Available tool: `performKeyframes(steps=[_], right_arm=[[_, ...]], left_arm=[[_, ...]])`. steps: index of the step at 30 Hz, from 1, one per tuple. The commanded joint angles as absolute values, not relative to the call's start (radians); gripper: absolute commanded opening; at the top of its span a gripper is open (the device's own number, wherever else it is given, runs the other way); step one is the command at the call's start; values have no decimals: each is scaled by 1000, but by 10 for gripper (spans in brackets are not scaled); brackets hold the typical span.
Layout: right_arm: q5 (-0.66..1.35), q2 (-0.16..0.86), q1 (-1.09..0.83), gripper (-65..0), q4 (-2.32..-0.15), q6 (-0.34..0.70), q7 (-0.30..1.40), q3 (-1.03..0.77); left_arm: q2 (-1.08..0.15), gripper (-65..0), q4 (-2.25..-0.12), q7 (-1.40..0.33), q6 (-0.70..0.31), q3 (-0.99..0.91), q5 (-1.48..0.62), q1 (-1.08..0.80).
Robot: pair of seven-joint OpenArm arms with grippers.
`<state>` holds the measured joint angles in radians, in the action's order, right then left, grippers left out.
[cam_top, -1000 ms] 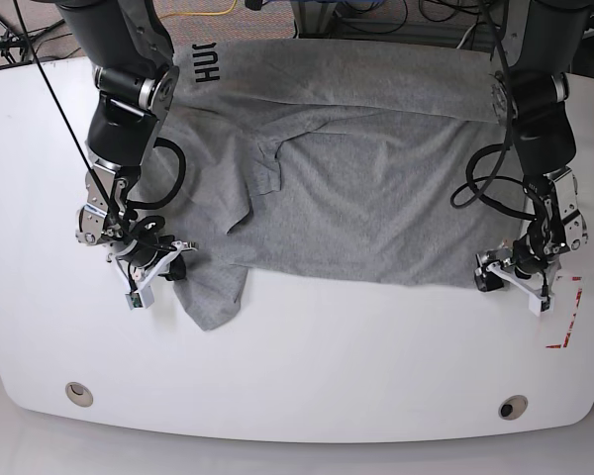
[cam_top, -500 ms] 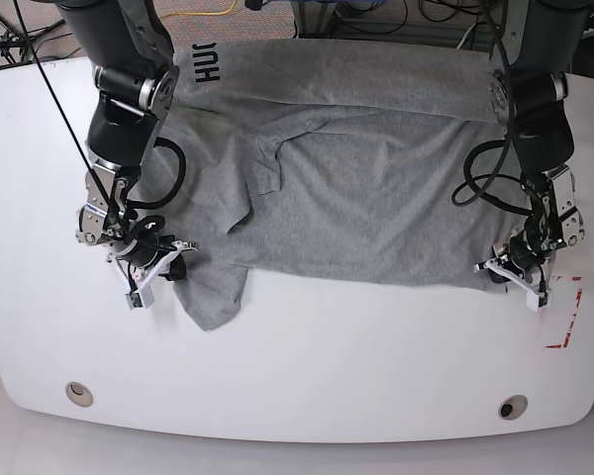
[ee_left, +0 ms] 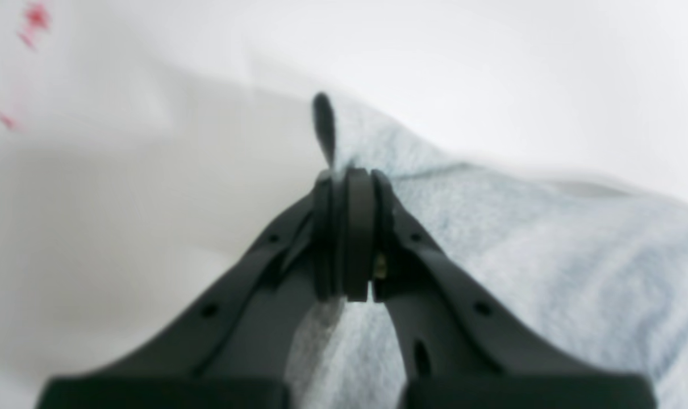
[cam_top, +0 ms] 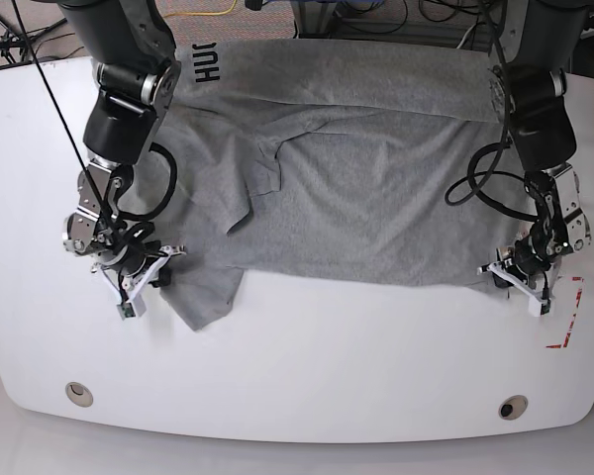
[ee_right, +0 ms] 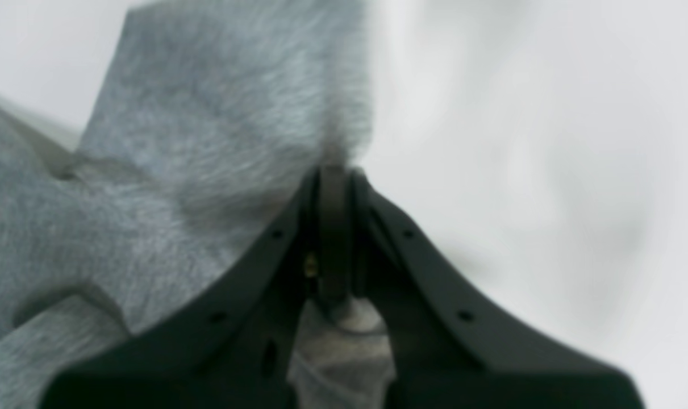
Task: Fold the T-shirt properly
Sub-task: 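Fold the hem over with both grippers toward the collar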
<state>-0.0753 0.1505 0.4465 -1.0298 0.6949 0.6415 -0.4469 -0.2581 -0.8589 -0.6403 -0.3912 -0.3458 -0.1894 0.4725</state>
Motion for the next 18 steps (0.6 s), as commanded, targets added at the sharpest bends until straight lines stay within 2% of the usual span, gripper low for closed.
performKeyframes(steps=[1,12,18], right_arm=[[-58,163,481,-650,-1107,698,647,-447],[-58,170,481,-650,-1254,698,750,-447],[-58,170,450,-650,-1383,698,828,-446]], left_arm=[[-271,-646,-914,-627,-433,-348,-200,489],[-275,-646,-928,-673,-435,-348,-202,481],[-275,-646,-1033,-702,-435,-349,-202,433]])
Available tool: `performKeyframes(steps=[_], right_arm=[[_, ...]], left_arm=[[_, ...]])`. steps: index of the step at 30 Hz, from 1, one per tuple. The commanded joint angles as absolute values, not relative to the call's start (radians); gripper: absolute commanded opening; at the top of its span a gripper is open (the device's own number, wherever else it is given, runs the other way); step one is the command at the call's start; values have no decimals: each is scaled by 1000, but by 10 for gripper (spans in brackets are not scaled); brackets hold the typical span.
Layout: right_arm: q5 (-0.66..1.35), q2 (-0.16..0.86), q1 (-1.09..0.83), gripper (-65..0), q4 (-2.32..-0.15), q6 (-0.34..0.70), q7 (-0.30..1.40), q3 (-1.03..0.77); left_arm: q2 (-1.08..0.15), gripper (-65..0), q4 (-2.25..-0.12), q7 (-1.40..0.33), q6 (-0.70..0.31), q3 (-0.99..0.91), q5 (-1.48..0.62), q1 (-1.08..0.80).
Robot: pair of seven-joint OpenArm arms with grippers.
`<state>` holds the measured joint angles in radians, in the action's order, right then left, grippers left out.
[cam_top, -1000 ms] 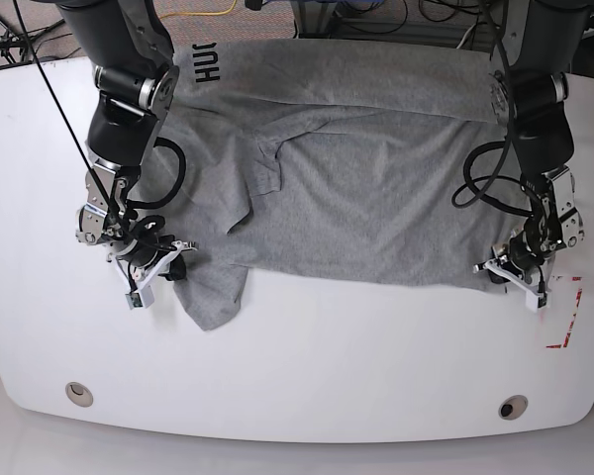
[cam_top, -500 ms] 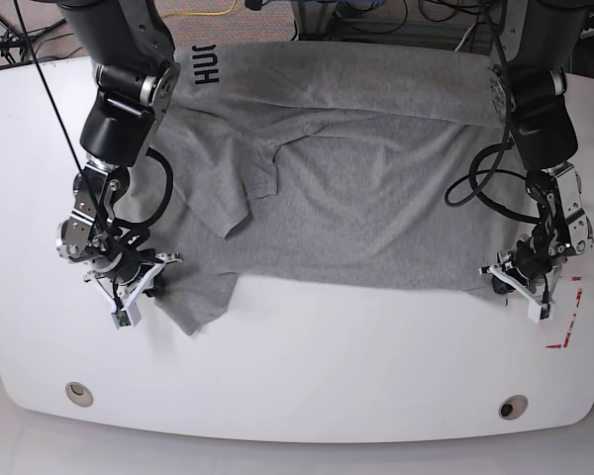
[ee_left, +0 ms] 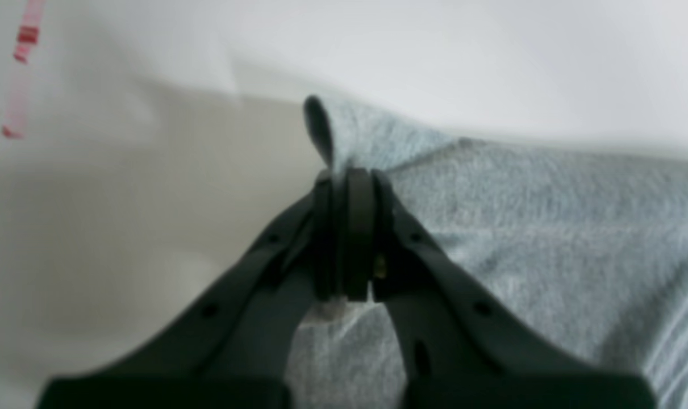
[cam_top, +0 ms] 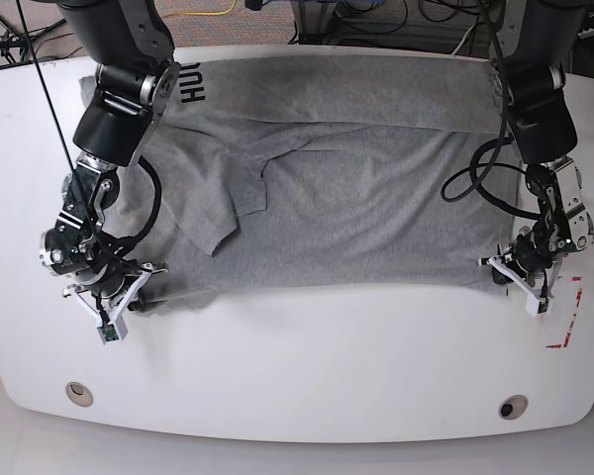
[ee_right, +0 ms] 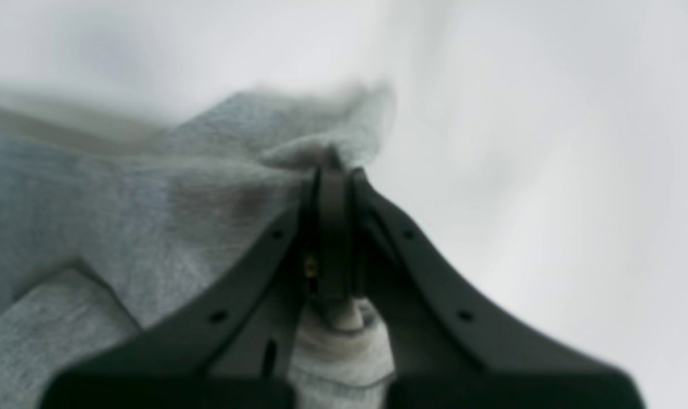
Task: Fold the T-shirt properly
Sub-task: 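Fold the hem over with both grippers toward the collar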
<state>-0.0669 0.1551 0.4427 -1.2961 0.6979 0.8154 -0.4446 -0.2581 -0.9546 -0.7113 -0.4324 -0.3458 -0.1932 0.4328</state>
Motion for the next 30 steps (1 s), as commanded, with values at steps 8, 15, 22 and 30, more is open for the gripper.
performKeyframes(steps=[8,15,22,30], right_arm=[[-50,170,395,-650,-1547,698,946,-446],[-48,170,308,-650,-1699,698,1000,-446],[-48,168,211,-650,-1837,698,1055,-446],[-48,168,113,-650,-1945,698,1107,-447]], left_arm=[[-272,-646,-1199,-765,-435,-349,-202,364],[-271,-646,-1317,-829,-435,-349,-202,309],[-269,-646,-1461,-921,-435,-349,-202,242],[-269,-646,-1630,-1061,-435,-349,-202,154]])
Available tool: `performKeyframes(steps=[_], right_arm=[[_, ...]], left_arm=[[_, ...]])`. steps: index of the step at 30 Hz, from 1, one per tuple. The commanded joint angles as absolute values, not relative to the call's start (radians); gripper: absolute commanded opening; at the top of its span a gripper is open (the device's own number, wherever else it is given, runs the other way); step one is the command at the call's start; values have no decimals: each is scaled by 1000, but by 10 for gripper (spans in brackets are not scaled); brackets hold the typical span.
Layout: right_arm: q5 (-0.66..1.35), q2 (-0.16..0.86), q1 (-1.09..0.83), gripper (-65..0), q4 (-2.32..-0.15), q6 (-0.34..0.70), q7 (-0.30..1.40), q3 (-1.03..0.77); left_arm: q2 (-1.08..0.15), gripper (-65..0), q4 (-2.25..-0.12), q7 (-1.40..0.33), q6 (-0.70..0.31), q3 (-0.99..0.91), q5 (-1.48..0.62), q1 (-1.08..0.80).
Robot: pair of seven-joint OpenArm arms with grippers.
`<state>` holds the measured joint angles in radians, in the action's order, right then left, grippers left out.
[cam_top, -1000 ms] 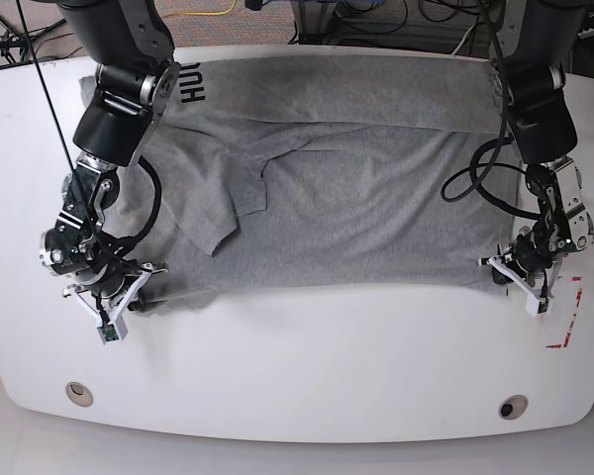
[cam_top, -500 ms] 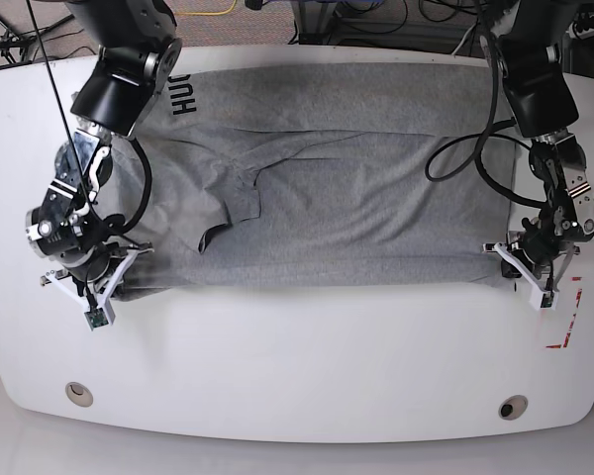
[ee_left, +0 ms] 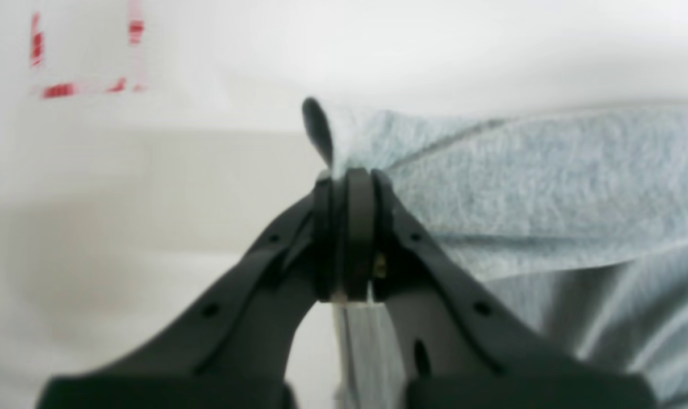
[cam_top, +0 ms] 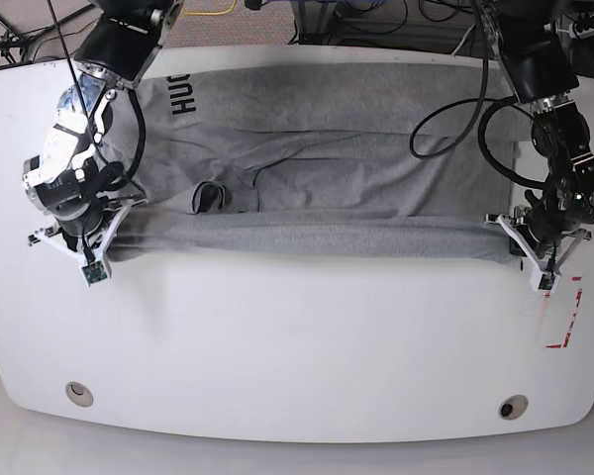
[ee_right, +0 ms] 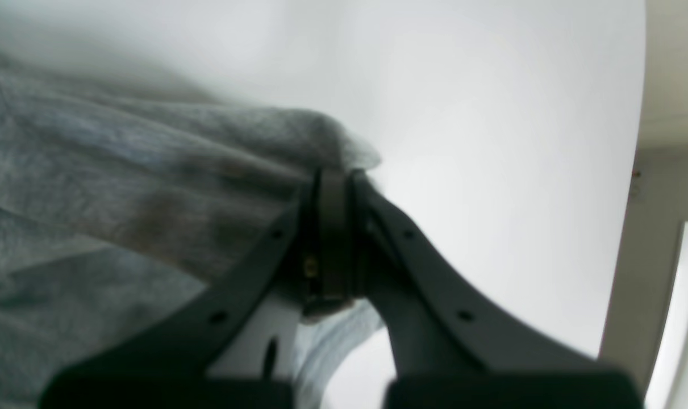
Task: Fold the T-shirt properly
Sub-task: 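Fold the hem over with both grippers toward the collar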
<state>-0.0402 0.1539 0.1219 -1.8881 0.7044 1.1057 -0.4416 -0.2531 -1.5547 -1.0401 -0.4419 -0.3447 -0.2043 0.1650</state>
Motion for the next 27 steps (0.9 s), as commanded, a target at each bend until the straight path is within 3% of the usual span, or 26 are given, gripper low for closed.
performKeyframes(steps=[1,27], right_arm=[[-48,168,104,-650,-1952,698,1112,-447],[-50,168,-153,-650,-2018,698,1127,-455]], left_arm=[[-269,-646,-1644,-1067,-435,-349,-202,145],[-275,-643,-1871,-1150,-437,-349,-202,-206]])
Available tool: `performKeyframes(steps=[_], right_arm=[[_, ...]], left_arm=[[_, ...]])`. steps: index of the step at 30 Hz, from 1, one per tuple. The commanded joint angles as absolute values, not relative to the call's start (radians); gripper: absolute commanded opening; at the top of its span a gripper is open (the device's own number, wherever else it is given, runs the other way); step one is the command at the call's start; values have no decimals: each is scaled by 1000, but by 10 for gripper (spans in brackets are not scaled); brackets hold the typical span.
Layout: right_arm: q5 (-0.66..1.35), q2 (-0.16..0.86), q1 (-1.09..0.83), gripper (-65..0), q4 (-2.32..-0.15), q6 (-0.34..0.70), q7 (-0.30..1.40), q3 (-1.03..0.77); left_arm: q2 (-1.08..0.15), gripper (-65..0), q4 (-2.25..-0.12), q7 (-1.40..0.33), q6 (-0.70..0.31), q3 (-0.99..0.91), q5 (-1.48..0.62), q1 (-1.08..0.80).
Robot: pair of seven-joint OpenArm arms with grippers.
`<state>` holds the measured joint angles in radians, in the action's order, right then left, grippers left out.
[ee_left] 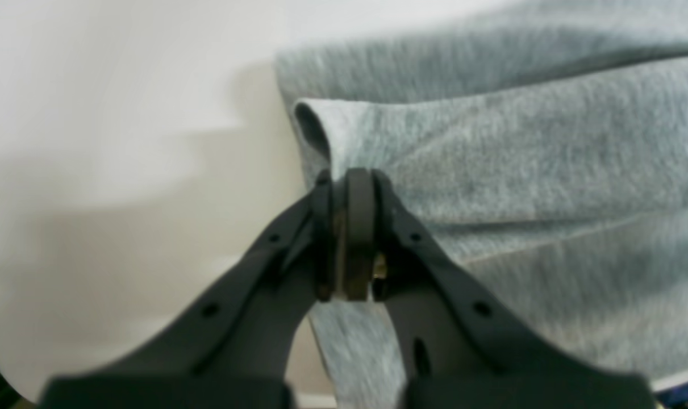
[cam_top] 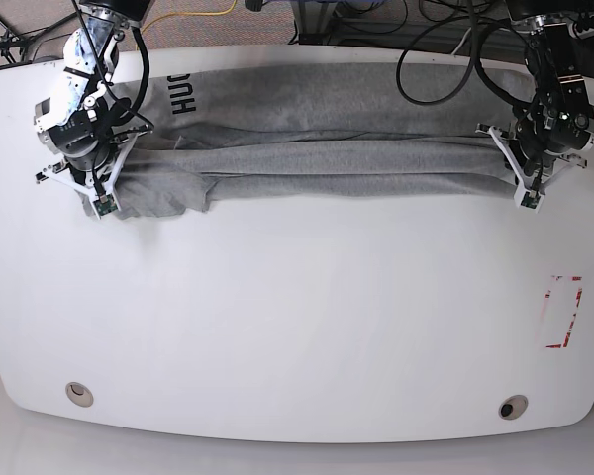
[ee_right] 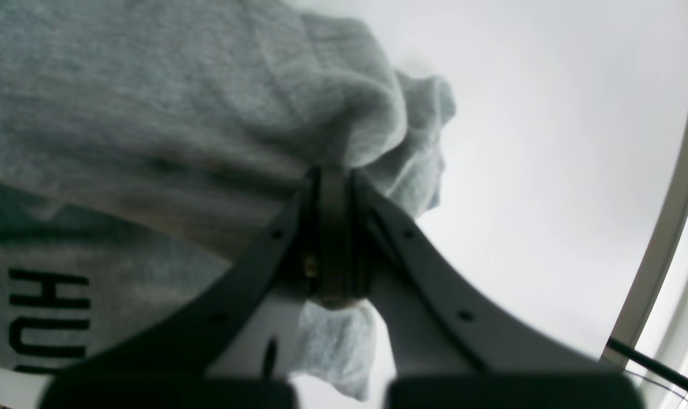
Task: Fold the T-shirt properly
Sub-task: 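Fold the hem over with both grippers toward the collar, then lay the folded hem onto the collar with both grippers and release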
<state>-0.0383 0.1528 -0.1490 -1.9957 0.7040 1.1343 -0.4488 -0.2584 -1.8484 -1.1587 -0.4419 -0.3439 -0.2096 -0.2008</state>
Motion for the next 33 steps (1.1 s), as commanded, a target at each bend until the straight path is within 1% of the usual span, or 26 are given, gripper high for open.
performKeyframes(steps=[1,8,11,14,15,16,17,18,20,22,25,26,27,28,29,30,31,33], right_arm=[[-50,168,-165,-650,-2018,698,1127,-455],[-50,166,-220,-650,-2017,698,1127,-455],[-50,163,-237,-629,-2015,698,1127,-455],[-50,162,-246,-561,-2012,698,1127,-455],[-50,162,-252,-525,-2012,698,1127,-455],[-50,162,-255,-507,-2012,698,1125,-455],[-50,160,-263,-457,-2012,698,1124,-456],[-50,159,-265,-428,-2012,698,1124,-456],[-56,147,-266,-357,-2012,698,1121,-456],[-59,140,-266,-309,-2012,698,1119,-461],[-48,124,-262,-247,-2017,698,1119,-501],[-45,108,-257,-236,-2018,698,1119,-518],[-41,102,-252,-231,-2018,698,1119,-529],[-25,88,-239,-233,-2018,698,1119,-559],[-18,85,-232,-235,-2018,698,1119,-570],[13,81,-216,-235,-2018,698,1119,-604],[42,81,-206,-233,-2018,698,1119,-631],[110,77,-188,-233,-2017,698,1122,-687]], left_arm=[[-275,-643,-1871,-1150,-437,-349,-200,-217],[-275,-640,-1870,-1150,-437,-349,-199,-252],[-275,-639,-1868,-1150,-437,-349,-199,-262],[-275,-637,-1868,-1150,-437,-349,-199,-277],[-275,-637,-1868,-1150,-437,-348,-199,-283],[-275,-637,-1868,-1150,-437,-346,-199,-286],[-275,-635,-1868,-1150,-437,-344,-199,-295],[-275,-625,-1868,-1150,-437,-344,-199,-300],[-275,-578,-1867,-1159,-437,-343,-199,-308],[-275,-519,-1867,-1178,-437,-343,-199,-308],[-275,-386,-1870,-1214,-437,-341,-199,-306],[-274,-325,-1871,-1228,-437,-341,-199,-306],[-274,-289,-1873,-1234,-437,-341,-199,-306],[-274,-226,-1873,-1251,-437,-344,-200,-305],[-274,-207,-1873,-1254,-437,-344,-200,-305],[-272,-165,-1874,-1260,-437,-348,-200,-300],[-272,-153,-1877,-1259,-437,-348,-200,-295],[-272,-154,-1900,-1260,-437,-348,-200,-275]])
